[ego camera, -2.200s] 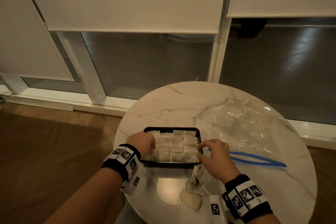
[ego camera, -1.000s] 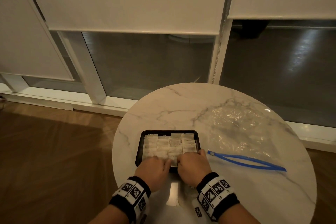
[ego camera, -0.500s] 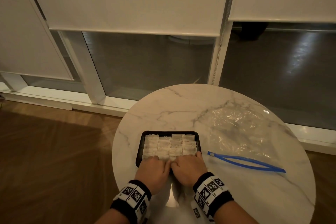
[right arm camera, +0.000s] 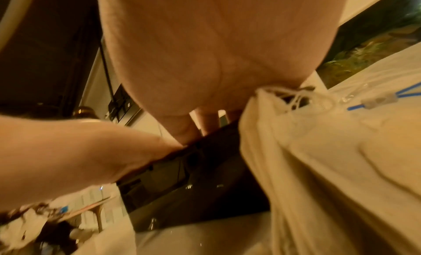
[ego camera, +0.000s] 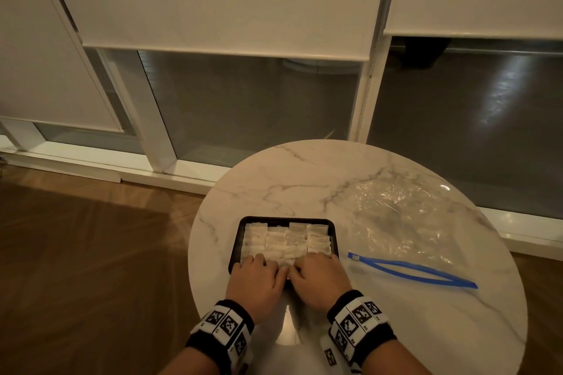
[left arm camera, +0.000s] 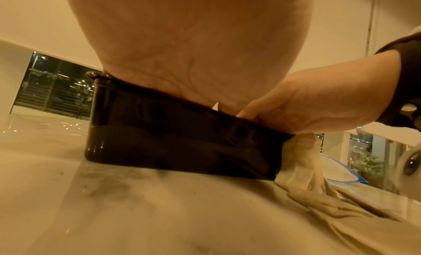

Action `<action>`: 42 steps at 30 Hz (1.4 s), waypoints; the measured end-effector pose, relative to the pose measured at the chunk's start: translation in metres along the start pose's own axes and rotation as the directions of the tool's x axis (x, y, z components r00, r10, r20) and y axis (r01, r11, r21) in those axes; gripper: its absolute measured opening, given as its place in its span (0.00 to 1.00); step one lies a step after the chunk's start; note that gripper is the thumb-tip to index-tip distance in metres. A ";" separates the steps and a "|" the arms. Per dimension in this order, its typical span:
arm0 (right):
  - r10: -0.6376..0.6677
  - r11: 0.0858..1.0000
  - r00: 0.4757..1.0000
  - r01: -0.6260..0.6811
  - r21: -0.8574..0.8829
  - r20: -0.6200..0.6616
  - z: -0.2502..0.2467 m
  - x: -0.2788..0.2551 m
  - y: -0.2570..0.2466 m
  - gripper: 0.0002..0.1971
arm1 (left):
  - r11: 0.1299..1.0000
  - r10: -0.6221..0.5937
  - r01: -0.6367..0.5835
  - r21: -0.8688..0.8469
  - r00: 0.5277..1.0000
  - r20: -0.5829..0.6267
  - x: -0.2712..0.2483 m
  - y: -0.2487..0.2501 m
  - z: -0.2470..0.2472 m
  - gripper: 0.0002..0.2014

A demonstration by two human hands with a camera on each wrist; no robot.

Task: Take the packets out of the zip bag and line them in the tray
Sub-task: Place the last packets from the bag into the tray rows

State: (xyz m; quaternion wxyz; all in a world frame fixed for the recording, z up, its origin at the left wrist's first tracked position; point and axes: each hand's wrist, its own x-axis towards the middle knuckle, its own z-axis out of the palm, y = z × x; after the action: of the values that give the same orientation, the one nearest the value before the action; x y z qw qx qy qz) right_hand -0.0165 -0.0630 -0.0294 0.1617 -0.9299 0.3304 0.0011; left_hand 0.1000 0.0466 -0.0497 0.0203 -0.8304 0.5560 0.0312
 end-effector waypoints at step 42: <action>0.332 0.879 0.910 -0.394 0.270 0.248 -0.015 -0.061 0.100 0.07 | 0.832 -0.120 0.133 -0.539 0.991 0.059 0.001 0.074 -0.033 0.04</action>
State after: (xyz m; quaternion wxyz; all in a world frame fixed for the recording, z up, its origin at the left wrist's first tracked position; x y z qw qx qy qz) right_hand -0.1273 -0.1023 -0.0386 0.3360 -0.8086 0.4779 0.0698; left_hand 0.0331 0.0152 -0.0172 -0.2066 -0.8367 0.4681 0.1952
